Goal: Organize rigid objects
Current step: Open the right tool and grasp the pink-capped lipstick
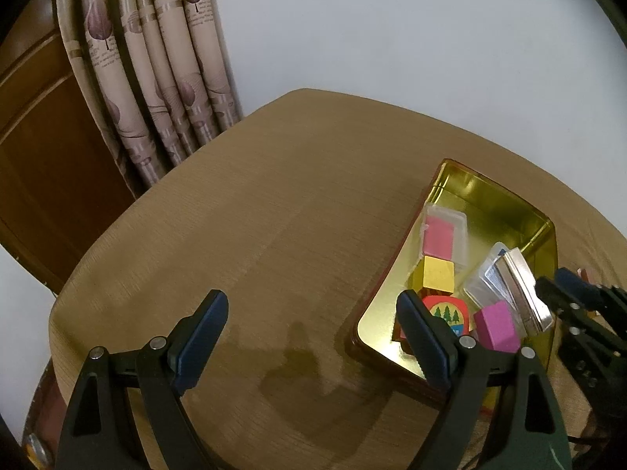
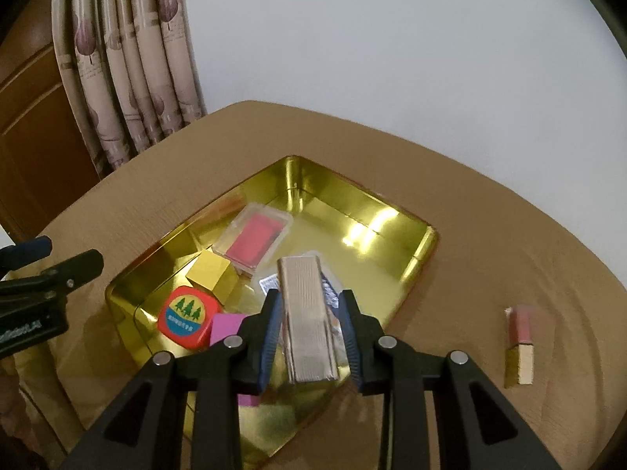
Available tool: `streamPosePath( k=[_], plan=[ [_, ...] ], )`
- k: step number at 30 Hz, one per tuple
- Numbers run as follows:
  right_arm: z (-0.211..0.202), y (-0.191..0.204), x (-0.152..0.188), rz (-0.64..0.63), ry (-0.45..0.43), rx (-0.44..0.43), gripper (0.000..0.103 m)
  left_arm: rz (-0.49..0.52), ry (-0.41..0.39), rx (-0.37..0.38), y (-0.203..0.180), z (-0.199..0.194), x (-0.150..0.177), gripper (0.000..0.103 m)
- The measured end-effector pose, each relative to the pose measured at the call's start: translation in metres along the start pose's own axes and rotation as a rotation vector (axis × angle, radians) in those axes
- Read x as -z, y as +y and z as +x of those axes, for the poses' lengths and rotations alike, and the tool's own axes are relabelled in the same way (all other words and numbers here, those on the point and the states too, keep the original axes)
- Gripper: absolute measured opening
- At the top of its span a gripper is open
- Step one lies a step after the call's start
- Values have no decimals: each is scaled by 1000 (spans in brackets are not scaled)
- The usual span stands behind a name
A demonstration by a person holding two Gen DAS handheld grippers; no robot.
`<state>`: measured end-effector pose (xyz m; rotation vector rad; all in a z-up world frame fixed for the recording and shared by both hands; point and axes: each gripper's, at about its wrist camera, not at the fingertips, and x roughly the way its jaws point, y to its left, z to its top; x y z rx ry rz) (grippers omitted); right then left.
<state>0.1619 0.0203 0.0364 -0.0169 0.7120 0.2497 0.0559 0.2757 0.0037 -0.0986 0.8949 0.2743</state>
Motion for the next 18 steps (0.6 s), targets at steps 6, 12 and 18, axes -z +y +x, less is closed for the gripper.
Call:
streamPosePath(
  k=[6, 12, 18],
  plan=[
    [-20, -35, 19, 36, -11, 42, 30, 5, -2, -5, 0, -2, 0, 86],
    [-32, -98, 50, 107, 16, 138, 32, 21, -8, -13, -3, -3, 0, 86],
    [-31, -147, 74, 176, 44, 197, 39, 38, -14, -18, -8, -4, 1, 86]
  ],
)
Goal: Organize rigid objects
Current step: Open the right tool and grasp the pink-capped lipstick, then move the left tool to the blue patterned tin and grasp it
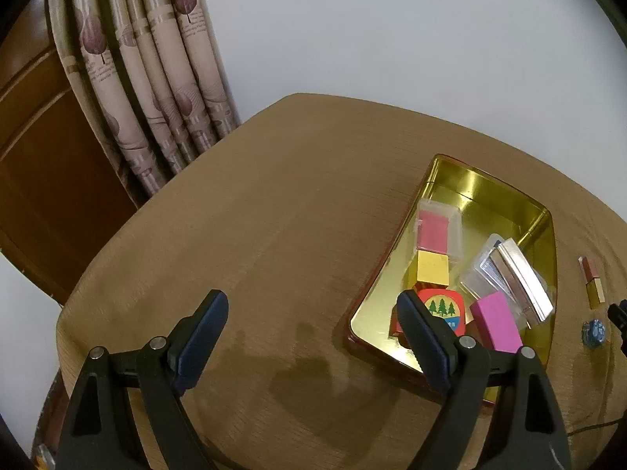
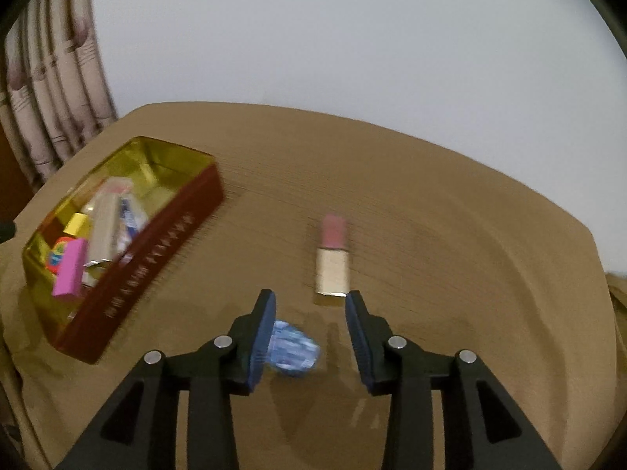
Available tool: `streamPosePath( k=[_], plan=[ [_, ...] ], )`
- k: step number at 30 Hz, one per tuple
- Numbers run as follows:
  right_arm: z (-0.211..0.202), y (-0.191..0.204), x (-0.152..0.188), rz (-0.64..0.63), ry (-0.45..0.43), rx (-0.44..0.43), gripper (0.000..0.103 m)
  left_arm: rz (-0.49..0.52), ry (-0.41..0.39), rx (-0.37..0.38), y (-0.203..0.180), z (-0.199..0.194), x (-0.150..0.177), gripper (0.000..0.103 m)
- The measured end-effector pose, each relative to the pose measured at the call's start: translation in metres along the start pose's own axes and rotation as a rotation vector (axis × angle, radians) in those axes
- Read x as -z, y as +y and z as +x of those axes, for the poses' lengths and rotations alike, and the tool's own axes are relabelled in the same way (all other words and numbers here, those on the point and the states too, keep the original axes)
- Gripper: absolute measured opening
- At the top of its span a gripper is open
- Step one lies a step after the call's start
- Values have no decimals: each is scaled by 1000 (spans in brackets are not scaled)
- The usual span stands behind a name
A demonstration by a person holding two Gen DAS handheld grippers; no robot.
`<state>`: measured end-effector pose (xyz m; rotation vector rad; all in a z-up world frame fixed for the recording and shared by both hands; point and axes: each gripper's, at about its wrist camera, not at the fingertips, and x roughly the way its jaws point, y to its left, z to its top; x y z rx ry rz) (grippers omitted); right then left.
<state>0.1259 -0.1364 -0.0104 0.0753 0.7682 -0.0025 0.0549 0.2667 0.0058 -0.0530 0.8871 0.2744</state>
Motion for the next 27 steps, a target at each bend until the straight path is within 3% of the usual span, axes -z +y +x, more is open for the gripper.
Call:
streamPosePath(
  k=[15, 17, 20, 27],
  plan=[
    [75, -10, -27, 7, 62, -3, 41, 59, -1, -18, -11, 2, 5, 86],
    [84, -7, -28, -7, 67, 3, 38, 70, 0, -21, -13, 3, 6, 86],
    [88, -8, -28, -7, 47, -5, 22, 86, 2, -18, -17, 4, 7, 86],
    [87, -10, -16, -29, 9, 17, 20, 118, -20, 4, -24, -1, 11, 86]
  ],
)
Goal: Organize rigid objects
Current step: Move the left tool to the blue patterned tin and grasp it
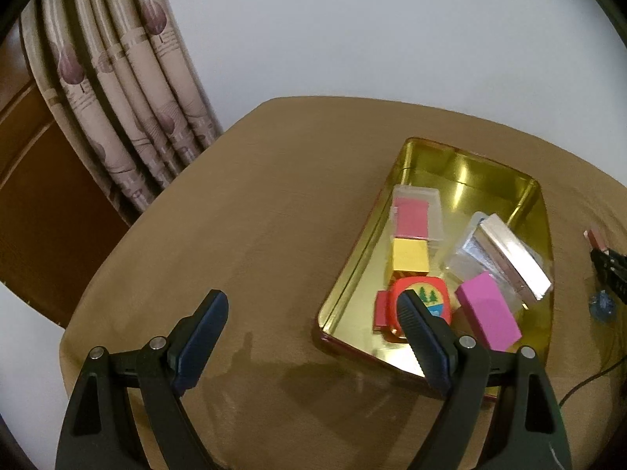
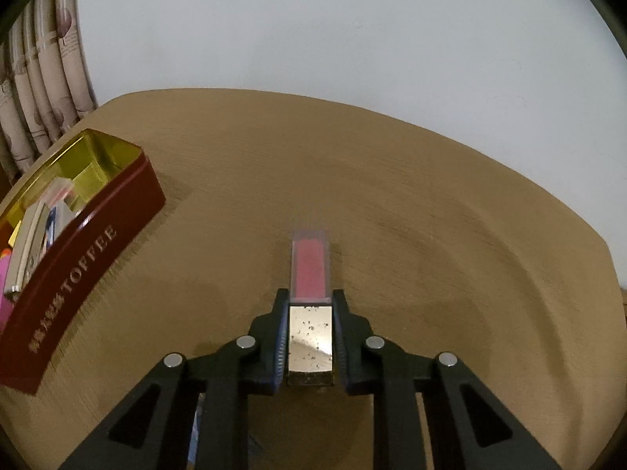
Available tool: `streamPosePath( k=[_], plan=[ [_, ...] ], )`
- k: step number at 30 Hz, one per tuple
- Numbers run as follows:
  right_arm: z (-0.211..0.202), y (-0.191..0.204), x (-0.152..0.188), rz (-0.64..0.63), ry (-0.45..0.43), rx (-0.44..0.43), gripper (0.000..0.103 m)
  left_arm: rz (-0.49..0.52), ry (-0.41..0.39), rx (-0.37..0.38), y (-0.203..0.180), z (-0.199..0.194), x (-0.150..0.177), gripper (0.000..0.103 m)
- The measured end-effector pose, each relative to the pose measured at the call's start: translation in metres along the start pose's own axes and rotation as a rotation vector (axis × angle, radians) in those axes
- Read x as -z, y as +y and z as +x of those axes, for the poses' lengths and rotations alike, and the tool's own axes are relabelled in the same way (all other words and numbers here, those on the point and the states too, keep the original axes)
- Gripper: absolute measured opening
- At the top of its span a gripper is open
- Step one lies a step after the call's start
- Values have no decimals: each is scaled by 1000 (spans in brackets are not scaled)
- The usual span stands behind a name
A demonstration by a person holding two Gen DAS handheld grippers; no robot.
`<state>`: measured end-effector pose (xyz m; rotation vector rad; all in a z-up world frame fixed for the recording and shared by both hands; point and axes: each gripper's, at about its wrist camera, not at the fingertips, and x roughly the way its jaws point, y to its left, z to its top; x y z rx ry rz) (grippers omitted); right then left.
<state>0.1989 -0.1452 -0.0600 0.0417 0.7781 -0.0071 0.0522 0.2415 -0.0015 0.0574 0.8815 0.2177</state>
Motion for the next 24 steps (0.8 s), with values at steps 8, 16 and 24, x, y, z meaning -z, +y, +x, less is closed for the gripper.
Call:
streamPosePath(
  k=[8, 16, 24],
  plan=[
    [-27, -34, 47, 60, -15, 53, 20, 74, -19, 106, -26, -14, 9, 86],
    [-51, -66, 90, 88, -12, 112, 20, 234, -45, 234, -102, -48, 14, 86],
    [-58, -82, 110, 121, -17, 133, 21, 377, 22, 399, -199, -55, 16, 86]
  ],
)
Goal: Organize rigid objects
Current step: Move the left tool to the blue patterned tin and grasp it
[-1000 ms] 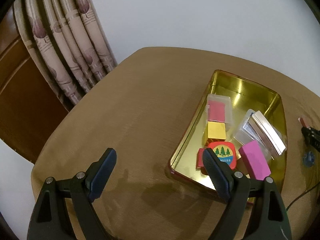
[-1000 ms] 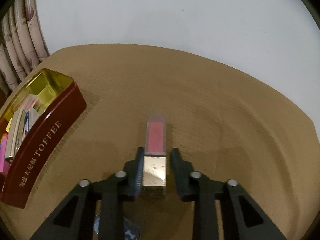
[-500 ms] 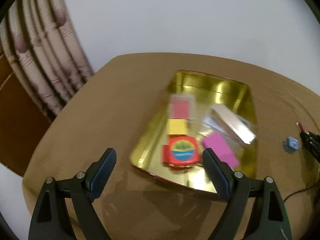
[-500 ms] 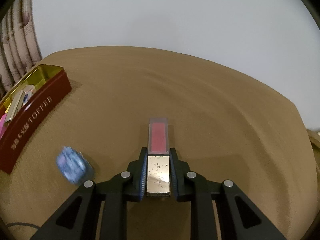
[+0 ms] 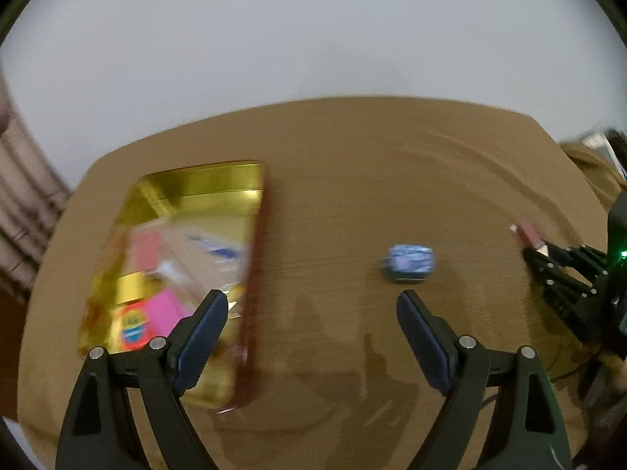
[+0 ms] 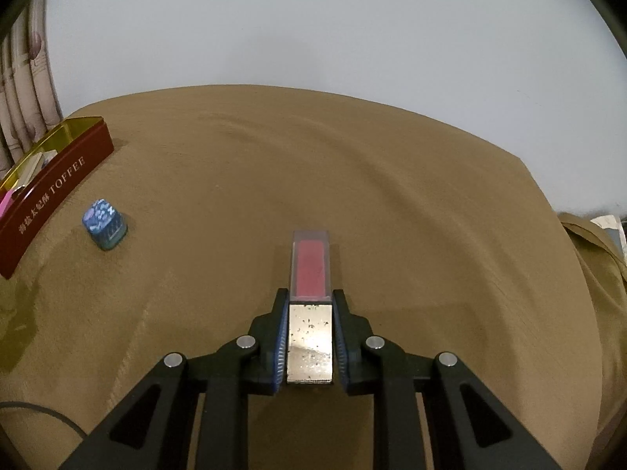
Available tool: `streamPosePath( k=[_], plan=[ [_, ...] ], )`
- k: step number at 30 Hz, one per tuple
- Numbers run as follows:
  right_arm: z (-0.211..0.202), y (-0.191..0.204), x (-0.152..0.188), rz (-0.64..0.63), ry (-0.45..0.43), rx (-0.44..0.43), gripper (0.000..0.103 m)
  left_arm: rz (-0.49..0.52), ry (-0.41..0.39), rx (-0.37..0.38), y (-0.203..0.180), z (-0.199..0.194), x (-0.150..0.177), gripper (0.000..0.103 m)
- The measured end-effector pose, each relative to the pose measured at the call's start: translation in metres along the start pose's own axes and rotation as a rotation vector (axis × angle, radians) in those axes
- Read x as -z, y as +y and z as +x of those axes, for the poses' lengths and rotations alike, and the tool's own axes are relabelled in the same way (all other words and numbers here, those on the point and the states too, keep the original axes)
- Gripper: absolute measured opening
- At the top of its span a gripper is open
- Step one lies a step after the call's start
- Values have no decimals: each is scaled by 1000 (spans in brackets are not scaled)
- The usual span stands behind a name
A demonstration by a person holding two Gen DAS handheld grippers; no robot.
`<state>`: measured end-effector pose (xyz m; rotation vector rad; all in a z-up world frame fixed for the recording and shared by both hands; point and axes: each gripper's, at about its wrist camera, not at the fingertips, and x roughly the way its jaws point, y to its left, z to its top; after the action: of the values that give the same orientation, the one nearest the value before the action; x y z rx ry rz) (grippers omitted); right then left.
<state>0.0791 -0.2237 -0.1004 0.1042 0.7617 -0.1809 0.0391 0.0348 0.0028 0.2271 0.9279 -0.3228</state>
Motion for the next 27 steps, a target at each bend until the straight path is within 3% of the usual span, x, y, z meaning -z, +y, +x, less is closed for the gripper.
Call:
streamPosePath(
  k=[5, 12, 16, 18, 21, 27],
  plan=[
    [7, 10, -2, 0, 1, 9, 21, 32, 84, 96, -30, 32, -9, 86],
    [-1, -4, 2, 4, 0, 3, 21, 35, 121, 117, -48, 64, -21, 80],
    [-5, -12, 6, 6, 0, 1, 21, 36, 141, 97, -54, 77, -23, 71],
    [-7, -17, 8, 11, -1, -5, 21, 22, 157, 94, -46, 82, -23, 60],
    [-16, -28, 10, 14, -1, -7, 21, 3, 171, 99, -47, 91, -25, 56],
    [-18, -31, 10, 17, -1, -13, 21, -12, 141, 105, -41, 91, -26, 40]
  ],
)
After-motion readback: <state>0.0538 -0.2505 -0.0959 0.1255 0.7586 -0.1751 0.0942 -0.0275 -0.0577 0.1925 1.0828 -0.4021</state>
